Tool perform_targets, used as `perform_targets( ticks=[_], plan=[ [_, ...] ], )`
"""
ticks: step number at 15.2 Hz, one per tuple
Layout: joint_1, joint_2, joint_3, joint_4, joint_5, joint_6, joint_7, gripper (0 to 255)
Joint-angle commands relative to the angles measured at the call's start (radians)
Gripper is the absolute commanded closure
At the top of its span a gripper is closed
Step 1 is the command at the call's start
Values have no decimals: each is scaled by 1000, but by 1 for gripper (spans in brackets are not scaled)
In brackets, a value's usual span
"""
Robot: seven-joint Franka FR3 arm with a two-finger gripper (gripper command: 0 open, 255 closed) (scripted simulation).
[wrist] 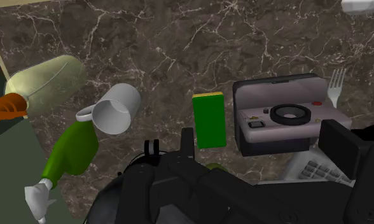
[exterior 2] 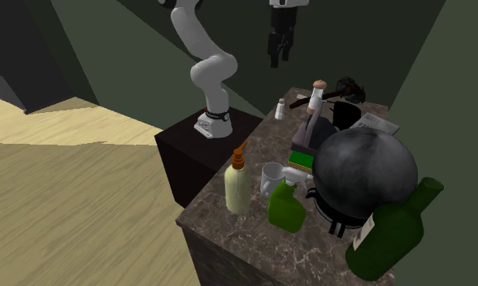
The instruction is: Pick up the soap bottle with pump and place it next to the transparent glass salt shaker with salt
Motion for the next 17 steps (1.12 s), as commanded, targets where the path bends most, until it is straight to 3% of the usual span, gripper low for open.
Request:
perform_targets(
  ticks=[1, 9, 17],
  plan=[
    [0, 0, 0, 0, 0, 0, 0, 0],
    [-61, 109, -149, -17, -101, 126, -155, 0],
    [-103, 285, -299, 38, -160, 258, -308, 0]
  ],
)
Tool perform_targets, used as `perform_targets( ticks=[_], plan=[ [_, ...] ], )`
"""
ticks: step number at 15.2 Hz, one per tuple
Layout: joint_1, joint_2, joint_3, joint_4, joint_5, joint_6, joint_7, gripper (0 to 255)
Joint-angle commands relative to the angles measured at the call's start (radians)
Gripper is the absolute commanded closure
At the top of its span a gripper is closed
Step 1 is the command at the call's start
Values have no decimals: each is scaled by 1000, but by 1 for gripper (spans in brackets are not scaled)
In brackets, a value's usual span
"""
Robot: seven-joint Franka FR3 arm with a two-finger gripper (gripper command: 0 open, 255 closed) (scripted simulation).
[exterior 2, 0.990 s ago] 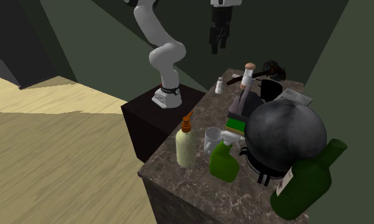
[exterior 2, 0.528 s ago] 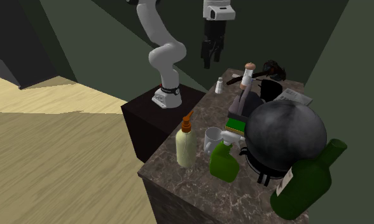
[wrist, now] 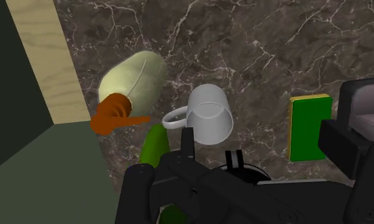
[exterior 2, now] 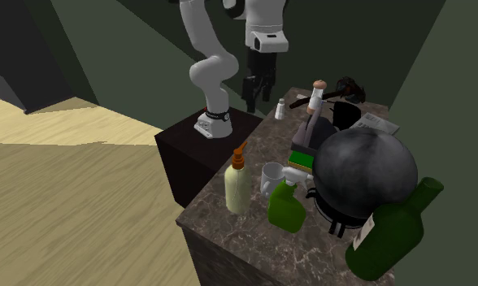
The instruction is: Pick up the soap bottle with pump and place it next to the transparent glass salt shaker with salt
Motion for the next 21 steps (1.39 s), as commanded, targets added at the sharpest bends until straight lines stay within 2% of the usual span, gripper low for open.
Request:
perform_targets(
  ticks=[1, 9, 16, 21],
  plan=[
    [-6, 59, -38, 33, -5, 30, -41, 0],
    [-27, 290, -177, 160, 29, 142, -211, 0],
    [-29, 330, -192, 101, 41, 238, -223, 0],
    [-29, 334, -193, 96, 43, 246, -224, 0]
  ],
)
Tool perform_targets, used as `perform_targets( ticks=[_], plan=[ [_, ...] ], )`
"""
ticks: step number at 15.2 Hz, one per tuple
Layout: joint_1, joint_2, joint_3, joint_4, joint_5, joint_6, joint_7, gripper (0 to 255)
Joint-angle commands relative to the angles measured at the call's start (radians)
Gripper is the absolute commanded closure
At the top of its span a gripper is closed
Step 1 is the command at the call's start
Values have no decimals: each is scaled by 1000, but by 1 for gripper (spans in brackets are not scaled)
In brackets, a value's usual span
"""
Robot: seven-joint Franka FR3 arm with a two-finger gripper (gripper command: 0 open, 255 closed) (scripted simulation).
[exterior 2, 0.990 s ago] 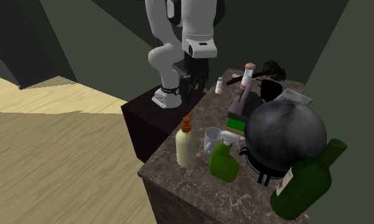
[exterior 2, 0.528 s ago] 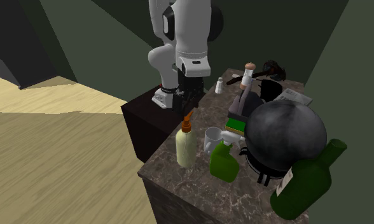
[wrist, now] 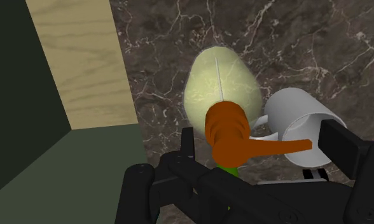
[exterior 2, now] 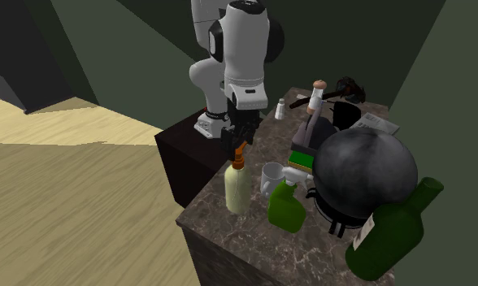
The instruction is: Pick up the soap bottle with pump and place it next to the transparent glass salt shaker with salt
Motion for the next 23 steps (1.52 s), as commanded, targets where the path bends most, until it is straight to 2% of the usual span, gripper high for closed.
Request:
perform_targets(
  ticks=[1, 3, 4, 13, 23],
  plan=[
    [0, 0, 0, 0, 0, 1, 0, 0],
    [0, 0, 0, 0, 0, 1, 0, 0],
    [0, 0, 0, 0, 0, 1, 0, 255],
    [0, 0, 0, 0, 0, 1, 0, 255],
    [2, -46, 16, 95, -12, -137, 7, 255]
  ],
)
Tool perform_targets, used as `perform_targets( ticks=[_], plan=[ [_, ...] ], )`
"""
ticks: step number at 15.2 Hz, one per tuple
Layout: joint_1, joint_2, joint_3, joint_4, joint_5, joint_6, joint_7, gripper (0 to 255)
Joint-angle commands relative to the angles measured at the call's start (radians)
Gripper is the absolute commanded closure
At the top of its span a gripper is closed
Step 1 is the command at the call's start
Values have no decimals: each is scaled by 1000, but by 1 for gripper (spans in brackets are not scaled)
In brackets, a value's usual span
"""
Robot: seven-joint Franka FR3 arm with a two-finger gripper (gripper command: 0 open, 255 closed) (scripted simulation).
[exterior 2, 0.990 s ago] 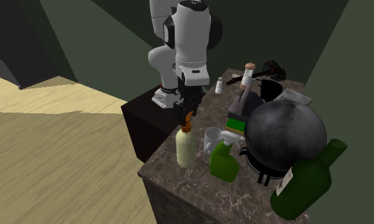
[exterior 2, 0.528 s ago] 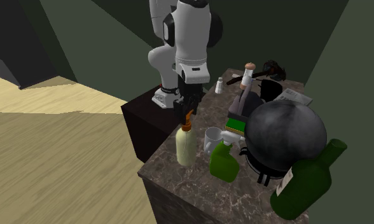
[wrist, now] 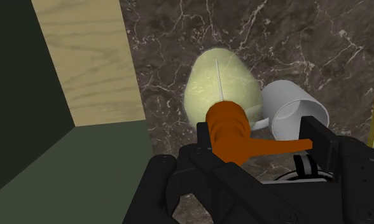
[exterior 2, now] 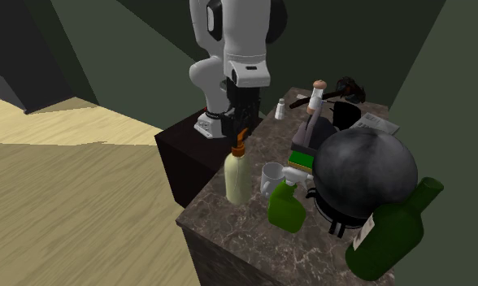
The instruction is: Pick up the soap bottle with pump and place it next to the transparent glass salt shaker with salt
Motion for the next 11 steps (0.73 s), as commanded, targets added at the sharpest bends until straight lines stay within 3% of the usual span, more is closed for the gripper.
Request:
perform_targets(
  ticks=[1, 11],
  plan=[
    [0, -5, 2, 24, 0, -29, -2, 255],
    [4, -24, 15, 142, 0, -163, -5, 255]
  ],
)
